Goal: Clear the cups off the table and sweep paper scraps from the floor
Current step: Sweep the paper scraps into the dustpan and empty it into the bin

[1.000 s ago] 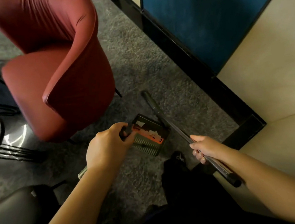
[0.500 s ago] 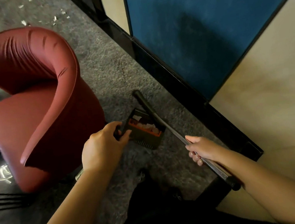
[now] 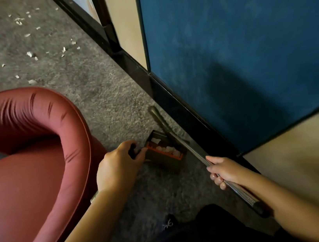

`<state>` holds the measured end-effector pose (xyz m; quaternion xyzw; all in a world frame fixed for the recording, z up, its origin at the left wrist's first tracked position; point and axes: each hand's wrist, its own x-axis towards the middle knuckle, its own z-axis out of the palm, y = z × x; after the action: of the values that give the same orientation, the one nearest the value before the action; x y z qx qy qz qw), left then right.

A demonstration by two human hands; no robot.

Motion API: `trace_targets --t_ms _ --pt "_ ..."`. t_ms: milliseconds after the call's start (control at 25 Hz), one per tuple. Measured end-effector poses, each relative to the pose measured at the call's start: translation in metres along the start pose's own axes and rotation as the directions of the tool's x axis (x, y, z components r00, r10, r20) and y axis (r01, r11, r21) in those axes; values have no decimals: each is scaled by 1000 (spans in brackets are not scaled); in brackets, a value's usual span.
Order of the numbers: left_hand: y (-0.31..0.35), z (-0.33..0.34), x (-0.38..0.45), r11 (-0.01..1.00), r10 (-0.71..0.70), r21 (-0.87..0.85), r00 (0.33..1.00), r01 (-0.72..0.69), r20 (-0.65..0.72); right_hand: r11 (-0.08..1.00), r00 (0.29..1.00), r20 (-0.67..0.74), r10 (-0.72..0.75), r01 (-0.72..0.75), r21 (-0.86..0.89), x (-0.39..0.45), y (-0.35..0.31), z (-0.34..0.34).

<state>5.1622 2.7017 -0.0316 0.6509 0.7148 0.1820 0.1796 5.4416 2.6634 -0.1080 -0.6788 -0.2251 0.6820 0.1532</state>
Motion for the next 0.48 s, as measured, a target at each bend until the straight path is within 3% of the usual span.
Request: trace_targets --t_ms 480 --pt "42 8 286 981 -195 -9 974 195 -117 975 995 96 -25 45 -216 170 -300 -51"
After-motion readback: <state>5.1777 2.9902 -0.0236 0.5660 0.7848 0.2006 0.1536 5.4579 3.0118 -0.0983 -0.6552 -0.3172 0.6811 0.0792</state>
